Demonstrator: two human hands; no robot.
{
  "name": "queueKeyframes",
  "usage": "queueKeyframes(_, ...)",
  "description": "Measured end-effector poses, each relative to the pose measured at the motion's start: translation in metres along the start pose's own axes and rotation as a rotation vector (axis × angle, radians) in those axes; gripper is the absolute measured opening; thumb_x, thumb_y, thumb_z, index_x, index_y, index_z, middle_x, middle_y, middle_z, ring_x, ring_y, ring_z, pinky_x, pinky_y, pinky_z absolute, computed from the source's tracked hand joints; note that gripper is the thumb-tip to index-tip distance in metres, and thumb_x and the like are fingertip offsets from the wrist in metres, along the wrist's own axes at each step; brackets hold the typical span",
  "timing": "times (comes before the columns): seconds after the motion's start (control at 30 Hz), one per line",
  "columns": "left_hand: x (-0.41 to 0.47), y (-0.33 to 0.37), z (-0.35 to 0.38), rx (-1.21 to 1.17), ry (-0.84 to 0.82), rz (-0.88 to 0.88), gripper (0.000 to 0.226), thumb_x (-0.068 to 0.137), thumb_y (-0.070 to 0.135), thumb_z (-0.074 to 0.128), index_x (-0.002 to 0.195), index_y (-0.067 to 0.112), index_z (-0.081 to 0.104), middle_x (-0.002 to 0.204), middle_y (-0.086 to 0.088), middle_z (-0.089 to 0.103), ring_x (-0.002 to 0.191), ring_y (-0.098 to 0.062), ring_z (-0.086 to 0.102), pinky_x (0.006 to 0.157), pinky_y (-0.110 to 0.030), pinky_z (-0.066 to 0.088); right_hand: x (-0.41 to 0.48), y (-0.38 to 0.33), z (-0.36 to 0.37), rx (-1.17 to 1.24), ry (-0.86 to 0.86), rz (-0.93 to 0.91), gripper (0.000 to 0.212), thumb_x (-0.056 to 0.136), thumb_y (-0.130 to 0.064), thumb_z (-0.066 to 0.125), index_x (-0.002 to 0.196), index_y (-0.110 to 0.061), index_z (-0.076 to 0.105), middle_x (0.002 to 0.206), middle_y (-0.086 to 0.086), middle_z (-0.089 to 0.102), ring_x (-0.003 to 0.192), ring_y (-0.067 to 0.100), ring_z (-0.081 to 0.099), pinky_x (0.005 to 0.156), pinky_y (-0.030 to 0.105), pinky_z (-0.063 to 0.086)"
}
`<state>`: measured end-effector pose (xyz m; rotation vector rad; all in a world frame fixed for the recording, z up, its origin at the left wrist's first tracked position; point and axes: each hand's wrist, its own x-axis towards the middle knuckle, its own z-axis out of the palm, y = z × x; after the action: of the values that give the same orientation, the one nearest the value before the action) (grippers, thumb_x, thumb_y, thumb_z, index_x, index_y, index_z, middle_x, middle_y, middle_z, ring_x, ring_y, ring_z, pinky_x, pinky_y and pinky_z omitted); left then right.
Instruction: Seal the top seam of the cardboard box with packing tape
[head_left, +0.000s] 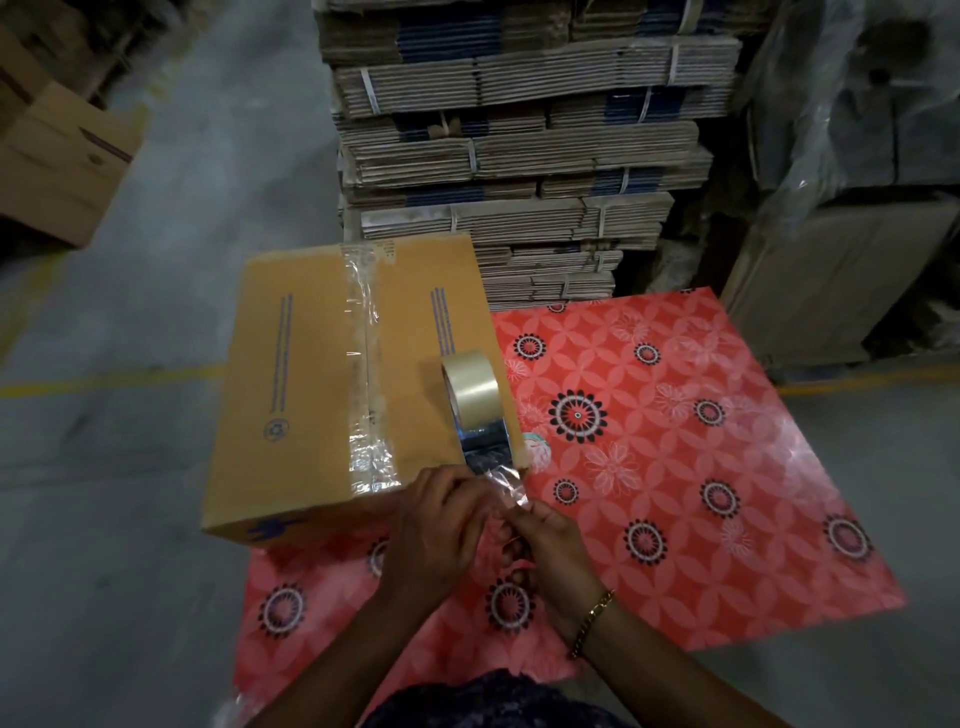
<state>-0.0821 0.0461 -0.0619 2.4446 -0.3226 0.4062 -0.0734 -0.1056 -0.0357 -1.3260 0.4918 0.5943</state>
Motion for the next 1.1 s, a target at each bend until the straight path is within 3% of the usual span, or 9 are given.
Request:
queueKeyframes(0.17,0.004,-0.002,0.004,-0.063,-0.007,-0.065,0.01,0.09,0.016,0.06,0.097,0.015,0.067,0.098,0.0,0.059,0.093,-0.018,0.053,0.076,-0.038,0.046,0.002,-0.001,-0.002,0.051,-0.073,-0.01,0.024,0.087,-0.038,0.069,0.087,-0.014,0.067,0.066,0.001,0.062,0.049,0.012,0.051,0.047,0.024,0.034)
queueKeyframes(0.27,0.004,-0.001,0.006,-0.141,-0.009,-0.11,0.008,0.092,0.017,0.061,0.097,0.015,0.067,0.099,0.002,0.058,0.092,-0.015,0.056,0.076,-0.037,0.048,0.001,-0.001,-0.01,0.118,-0.172,0.039,0.032,0.09,-0.048,0.062,0.097,-0.018,0.072,0.07,0.0,0.066,0.054,0.012,0.056,0.046,0.022,0.039)
queueKeyframes(0.33,0.004,-0.002,0.007,-0.217,-0.015,-0.153,0.005,0.093,0.016,0.064,0.097,0.017,0.066,0.099,0.004,0.058,0.091,-0.012,0.059,0.076,-0.036,0.049,0.001,0.001,-0.022,0.011,-0.164,-0.041,0.033,0.086,-0.05,0.065,0.1,-0.021,0.071,0.073,0.002,0.068,0.058,0.014,0.06,0.048,0.025,0.044)
queueKeyframes(0.4,0.002,-0.004,0.007,-0.28,-0.03,-0.177,0.004,0.093,0.016,0.066,0.096,0.018,0.066,0.099,0.006,0.057,0.091,-0.01,0.061,0.078,-0.036,0.05,0.005,0.005,-0.04,-0.25,-0.05,-0.258,0.031,0.076,-0.041,0.071,0.103,-0.027,0.065,0.076,0.009,0.067,0.06,0.017,0.061,0.051,0.03,0.048)
queueKeyframes(0.53,-0.002,-0.006,0.009,-0.37,-0.025,-0.239,0.007,0.091,0.015,0.069,0.092,0.021,0.066,0.097,0.009,0.059,0.089,-0.008,0.061,0.072,-0.032,0.051,0.02,0.004,-0.063,-0.572,-0.004,-0.536,0.033,0.09,-0.012,0.065,0.118,-0.024,0.055,0.089,0.0,0.069,0.063,0.018,0.065,0.058,0.034,0.053)
queueKeyframes(0.67,-0.005,-0.009,0.012,-0.424,-0.028,-0.314,0.013,0.089,0.014,0.071,0.087,0.025,0.065,0.093,0.01,0.063,0.086,-0.01,0.063,0.073,-0.038,0.053,0.029,-0.009,-0.061,-0.79,-0.093,-0.653,0.028,0.085,-0.027,0.059,0.112,-0.036,0.057,0.099,-0.014,0.065,0.073,0.013,0.065,0.063,0.029,0.054)
queueKeyframes(0.77,-0.005,-0.009,0.013,-0.456,-0.037,-0.35,0.013,0.088,0.014,0.07,0.087,0.026,0.065,0.092,0.009,0.065,0.085,-0.013,0.065,0.074,-0.041,0.054,0.039,-0.013,-0.06,-0.938,-0.142,-0.767,0.028,0.087,-0.018,0.064,0.111,-0.032,0.058,0.104,-0.015,0.063,0.081,0.005,0.062,0.067,0.016,0.049)
queueKeyframes(0.93,-0.004,-0.006,0.012,-0.491,-0.042,-0.416,0.02,0.085,0.007,0.07,0.085,0.026,0.064,0.085,0.008,0.068,0.079,-0.012,0.066,0.07,-0.039,0.055,0.049,-0.02,-0.057,-1.024,-0.161,-0.838,0.017,0.09,-0.026,0.065,0.107,-0.027,0.061,0.104,-0.011,0.063,0.081,0.008,0.062,0.07,0.031,0.052)
queueKeyframes(1.1,-0.003,-0.004,0.012,-0.585,-0.041,-0.519,0.009,0.084,0.019,0.071,0.084,0.027,0.066,0.083,0.003,0.071,0.075,-0.016,0.068,0.068,-0.043,0.055,0.054,-0.024,-0.06,-1.03,-0.174,-0.833,0.004,0.09,-0.028,0.065,0.094,-0.027,0.067,0.093,-0.011,0.065,0.076,0.007,0.063,0.067,0.029,0.053)
